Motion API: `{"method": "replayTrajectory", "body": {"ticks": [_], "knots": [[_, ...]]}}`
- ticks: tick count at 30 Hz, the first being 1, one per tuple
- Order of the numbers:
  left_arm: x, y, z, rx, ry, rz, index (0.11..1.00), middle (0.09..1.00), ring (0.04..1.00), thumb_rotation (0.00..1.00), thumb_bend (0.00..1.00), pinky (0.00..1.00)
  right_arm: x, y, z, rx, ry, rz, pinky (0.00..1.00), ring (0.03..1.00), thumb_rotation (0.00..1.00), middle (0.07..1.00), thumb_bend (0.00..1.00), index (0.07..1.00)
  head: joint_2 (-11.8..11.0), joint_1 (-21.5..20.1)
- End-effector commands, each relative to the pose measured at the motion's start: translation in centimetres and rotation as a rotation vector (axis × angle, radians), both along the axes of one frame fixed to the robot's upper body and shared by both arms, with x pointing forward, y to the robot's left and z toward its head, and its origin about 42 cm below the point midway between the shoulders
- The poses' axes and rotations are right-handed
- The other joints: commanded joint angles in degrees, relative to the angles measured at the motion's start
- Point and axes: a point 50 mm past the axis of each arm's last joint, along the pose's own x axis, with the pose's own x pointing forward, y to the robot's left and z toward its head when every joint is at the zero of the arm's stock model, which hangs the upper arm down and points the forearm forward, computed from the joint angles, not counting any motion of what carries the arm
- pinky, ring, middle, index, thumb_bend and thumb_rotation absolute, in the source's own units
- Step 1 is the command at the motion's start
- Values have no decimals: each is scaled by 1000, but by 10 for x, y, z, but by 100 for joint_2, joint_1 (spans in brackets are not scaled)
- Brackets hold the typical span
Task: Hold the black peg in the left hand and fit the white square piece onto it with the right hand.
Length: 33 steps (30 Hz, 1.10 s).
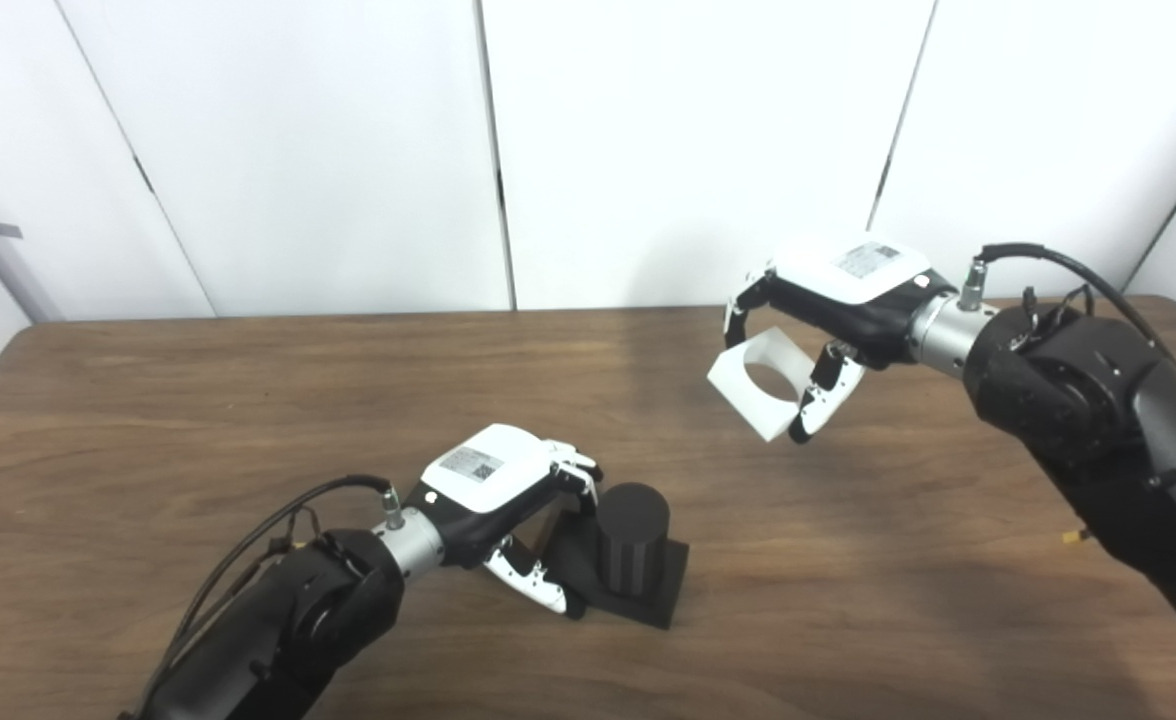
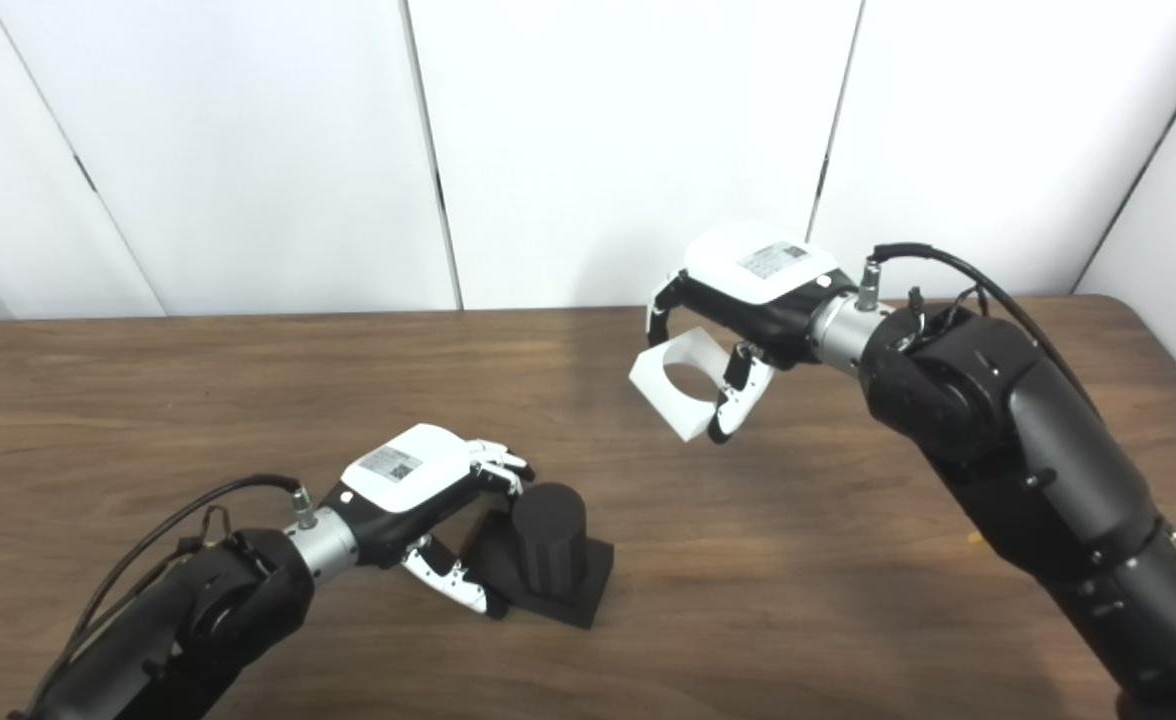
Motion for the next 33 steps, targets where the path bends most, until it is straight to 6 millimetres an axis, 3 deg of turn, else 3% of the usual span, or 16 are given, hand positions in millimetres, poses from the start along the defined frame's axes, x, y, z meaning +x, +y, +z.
{"method": "replayTrajectory", "body": {"ticks": [1,12,33], "knots": [[-12,0,-32,143,97,-17,490,836,875,70,524,786,-6,6,30,23,-73,39,691,772,137,740,519,479,21,5],[-10,-4,-30,151,99,-15,490,838,876,71,524,788,-31,36,31,46,-23,165,662,758,134,725,519,477,28,43],[-10,-10,-27,142,103,-13,490,839,876,70,524,796,-46,67,7,92,48,249,723,769,134,727,520,478,97,87]]}}
